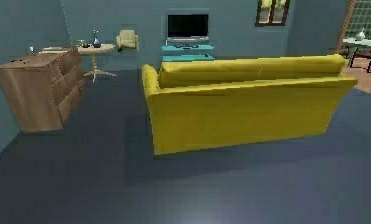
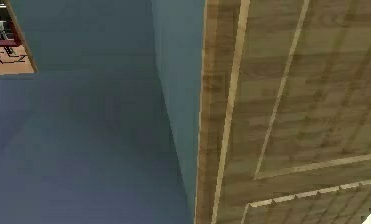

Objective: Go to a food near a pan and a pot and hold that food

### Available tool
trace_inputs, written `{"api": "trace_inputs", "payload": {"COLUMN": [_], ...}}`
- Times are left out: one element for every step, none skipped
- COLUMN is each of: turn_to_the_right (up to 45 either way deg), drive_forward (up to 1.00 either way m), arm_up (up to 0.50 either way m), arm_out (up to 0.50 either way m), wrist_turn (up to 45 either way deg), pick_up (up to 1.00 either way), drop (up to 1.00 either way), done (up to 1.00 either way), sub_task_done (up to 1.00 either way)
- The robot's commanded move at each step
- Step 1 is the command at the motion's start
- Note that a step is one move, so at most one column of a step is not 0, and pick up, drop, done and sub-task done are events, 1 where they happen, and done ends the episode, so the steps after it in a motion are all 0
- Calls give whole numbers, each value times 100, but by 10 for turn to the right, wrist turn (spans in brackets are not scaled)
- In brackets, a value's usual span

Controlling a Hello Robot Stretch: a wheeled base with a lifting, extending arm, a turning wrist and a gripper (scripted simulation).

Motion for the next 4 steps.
{"api": "trace_inputs", "payload": {"turn_to_the_right": [240, 0, 360, 0], "drive_forward": [0, 45, 0, 100], "arm_up": [0, 0, 0, 0], "arm_out": [0, 0, 0, 0], "wrist_turn": [0, 0, 0, 0], "pick_up": [0, 0, 0, 0], "drop": [0, 0, 0, 0], "done": [0, 0, 0, 0], "sub_task_done": [0, 0, 0, 0]}}
